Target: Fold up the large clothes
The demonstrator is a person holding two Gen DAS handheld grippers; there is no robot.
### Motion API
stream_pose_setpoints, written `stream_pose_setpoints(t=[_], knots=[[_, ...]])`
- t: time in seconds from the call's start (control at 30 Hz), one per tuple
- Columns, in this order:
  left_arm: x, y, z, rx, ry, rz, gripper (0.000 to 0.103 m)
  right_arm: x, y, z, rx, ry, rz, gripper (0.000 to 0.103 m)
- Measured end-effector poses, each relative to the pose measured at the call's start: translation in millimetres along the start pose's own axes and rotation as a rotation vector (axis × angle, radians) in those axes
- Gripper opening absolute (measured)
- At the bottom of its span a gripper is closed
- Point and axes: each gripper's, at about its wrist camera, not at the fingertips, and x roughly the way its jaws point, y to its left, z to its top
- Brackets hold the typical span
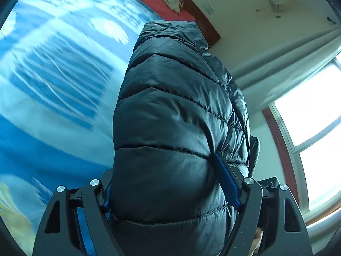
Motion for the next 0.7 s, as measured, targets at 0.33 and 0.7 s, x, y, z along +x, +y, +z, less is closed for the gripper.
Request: stream_pose_setpoints(t=[0.33,0.7], knots=[[-17.6,21.6,36.0,0.014,-0.046,0.085,0.077,88.5,27.0,14.2,0.032,0.067,0.060,0.040],[10.2,60.5,41.2,-0.070,0.018,0.127,0.078,123.0,0.6,7.7,0.086,0.119,-0.003,0.043]])
